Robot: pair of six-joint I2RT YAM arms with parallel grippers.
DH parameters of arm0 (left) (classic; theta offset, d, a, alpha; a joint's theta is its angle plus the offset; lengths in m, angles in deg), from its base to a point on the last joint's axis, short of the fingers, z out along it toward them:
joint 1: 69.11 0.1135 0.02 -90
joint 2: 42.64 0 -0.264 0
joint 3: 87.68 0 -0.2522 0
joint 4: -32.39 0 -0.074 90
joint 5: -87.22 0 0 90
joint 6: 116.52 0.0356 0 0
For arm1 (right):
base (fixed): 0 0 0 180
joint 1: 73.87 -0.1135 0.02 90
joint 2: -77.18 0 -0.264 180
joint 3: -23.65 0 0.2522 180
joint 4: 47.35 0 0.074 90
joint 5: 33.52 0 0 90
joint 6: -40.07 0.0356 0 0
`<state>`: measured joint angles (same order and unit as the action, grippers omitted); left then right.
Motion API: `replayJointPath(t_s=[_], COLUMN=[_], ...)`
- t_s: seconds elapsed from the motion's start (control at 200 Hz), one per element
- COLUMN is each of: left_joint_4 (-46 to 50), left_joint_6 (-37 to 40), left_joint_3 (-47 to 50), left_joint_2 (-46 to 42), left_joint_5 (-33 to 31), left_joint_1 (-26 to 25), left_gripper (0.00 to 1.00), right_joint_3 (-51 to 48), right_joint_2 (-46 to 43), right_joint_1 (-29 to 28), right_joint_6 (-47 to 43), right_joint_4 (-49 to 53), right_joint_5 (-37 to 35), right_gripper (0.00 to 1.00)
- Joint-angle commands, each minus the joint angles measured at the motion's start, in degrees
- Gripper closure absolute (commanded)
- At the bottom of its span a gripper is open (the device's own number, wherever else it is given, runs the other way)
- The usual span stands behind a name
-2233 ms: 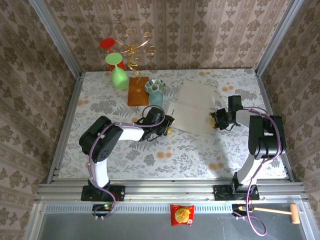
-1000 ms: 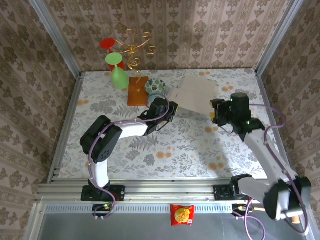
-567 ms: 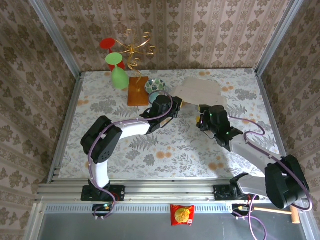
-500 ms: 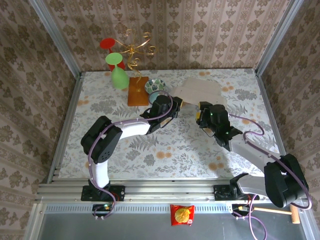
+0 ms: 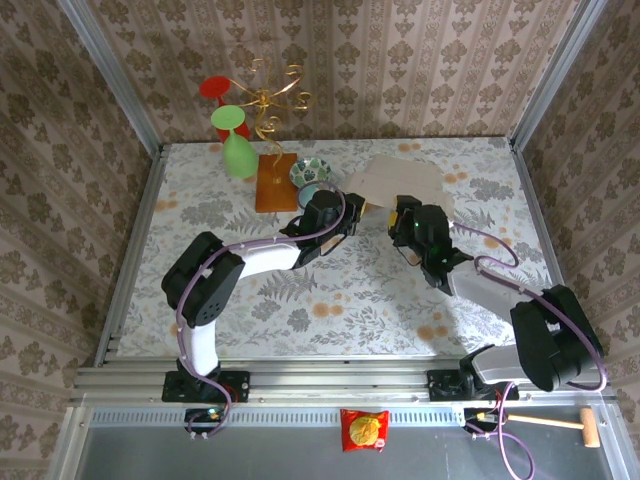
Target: Fold the paper box
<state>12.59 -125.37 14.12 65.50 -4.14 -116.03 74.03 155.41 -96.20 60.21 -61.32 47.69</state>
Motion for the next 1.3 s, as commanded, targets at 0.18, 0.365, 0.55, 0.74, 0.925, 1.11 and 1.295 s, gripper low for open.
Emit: replayJointPath(t_s=[0.18, 0.365, 0.55, 0.74, 0.925, 1.11, 1.295], left_joint_4=[-1.9, -1.7, -1.8, -2.7, -2.7, -0.6, 13.3], left_joint_6=[0.5, 0.6, 0.4, -0.4, -0.1, 5.5, 18.3], left_joint_3=[-1.3, -1.1, -0.5, 0.6, 0.6, -0.3, -2.2], left_joint_2=[-2.1, -2.4, -2.5, -2.5, -2.7, -5.5, -15.4], left_joint_5=[0.8, 1.0, 1.2, 0.6, 0.7, 3.9, 6.9], left_joint_1=[-0.6, -0.7, -0.9, -1.4, -1.6, -0.8, 2.0], left_gripper=[1.00, 1.00, 1.00, 1.00, 1.00, 0.58, 0.51], right_joint_3=[3.3, 4.2, 5.9, 5.1, 6.0, 10.3, 19.4], right_joint_2=[4.2, 7.8, 9.2, 10.0, 9.8, 5.2, -2.9], right_joint_1=[-1.1, -1.0, -0.7, -0.4, 1.1, 4.8, 12.6], right_joint_6=[-0.7, -1.0, -2.3, -1.9, -3.6, -10.2, -21.2], right_joint_4=[-3.3, -5.0, -5.1, -5.7, -4.8, 5.7, 25.5], right_joint_5=[-2.2, -2.3, -1.8, -2.9, -2.2, 1.6, 11.0], right_gripper=[0.58, 0.68, 0.84, 0.88, 0.97, 1.00, 1.00])
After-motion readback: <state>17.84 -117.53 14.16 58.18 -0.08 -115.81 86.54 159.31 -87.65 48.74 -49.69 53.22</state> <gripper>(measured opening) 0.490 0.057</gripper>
